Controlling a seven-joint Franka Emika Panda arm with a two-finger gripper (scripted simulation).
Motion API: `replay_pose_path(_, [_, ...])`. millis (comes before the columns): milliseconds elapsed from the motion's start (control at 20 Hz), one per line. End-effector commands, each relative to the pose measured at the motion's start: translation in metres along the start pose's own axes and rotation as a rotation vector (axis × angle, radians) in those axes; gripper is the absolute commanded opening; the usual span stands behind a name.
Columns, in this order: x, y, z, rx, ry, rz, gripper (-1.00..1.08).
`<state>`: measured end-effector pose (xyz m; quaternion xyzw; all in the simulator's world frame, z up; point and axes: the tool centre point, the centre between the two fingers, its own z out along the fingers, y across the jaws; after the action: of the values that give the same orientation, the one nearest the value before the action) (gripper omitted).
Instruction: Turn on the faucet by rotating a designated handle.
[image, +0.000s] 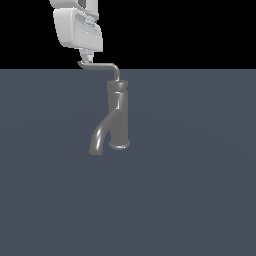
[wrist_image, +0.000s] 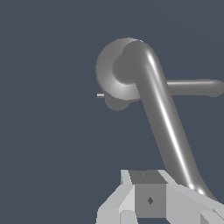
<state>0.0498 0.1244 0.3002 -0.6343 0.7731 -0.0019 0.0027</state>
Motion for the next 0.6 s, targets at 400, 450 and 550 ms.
replay_pose_path(400, [-0.001,0.022,0.0,0.0,0.003,0.0,-1.0])
replay_pose_path(450, [0.0,0.024,0.0,0.0,0.003,0.0,-1.0])
replay_pose_path(550, [0.004,0.029,0.0,-0.001,0.002,-0.001,-1.0])
